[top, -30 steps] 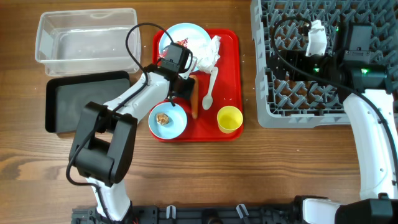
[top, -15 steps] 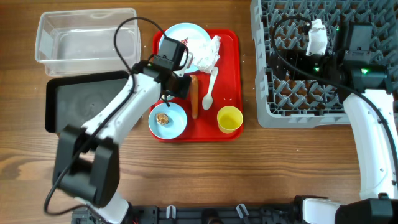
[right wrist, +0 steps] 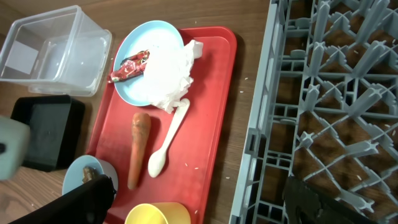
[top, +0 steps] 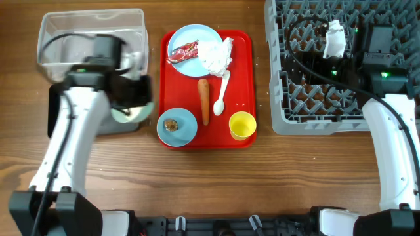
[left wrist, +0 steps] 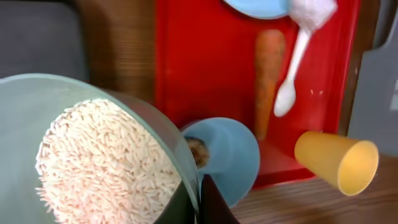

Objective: Sort waste into correct bins and load items into the dishwasher rack
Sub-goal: 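Carry the green bowl left and tip rice onto the black tray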

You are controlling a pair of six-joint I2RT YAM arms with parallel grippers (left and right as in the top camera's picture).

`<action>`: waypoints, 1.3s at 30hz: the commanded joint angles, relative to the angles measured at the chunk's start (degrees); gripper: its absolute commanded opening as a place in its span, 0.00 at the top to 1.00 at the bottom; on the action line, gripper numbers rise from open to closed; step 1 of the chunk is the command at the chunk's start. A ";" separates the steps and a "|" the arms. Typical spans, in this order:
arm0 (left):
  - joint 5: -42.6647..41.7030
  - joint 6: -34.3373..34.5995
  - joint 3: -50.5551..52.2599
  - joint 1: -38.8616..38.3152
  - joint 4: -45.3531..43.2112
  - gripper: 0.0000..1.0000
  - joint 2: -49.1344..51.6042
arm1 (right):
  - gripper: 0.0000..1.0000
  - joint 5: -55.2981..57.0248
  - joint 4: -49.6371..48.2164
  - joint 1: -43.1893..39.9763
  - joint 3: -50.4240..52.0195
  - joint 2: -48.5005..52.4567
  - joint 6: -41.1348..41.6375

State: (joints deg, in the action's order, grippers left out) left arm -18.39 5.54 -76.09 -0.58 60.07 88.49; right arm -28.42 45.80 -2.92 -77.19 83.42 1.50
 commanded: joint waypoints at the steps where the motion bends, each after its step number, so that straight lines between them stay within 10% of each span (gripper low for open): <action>1: -10.97 -4.55 -0.76 9.64 0.20 0.96 -0.92 | 0.10 0.33 -0.33 0.33 -1.11 0.76 0.04; 14: -41.27 -17.40 -0.72 33.11 -0.92 0.96 16.41 | 0.09 0.33 0.04 0.33 -1.11 0.76 0.17; 39: -60.74 -18.67 -0.72 49.35 -5.86 0.96 21.16 | 0.10 0.33 1.92 0.33 -1.11 0.76 1.70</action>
State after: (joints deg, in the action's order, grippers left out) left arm -71.96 -11.81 -76.09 47.88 54.35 109.40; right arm -28.42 47.57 -2.92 -77.19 83.42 2.39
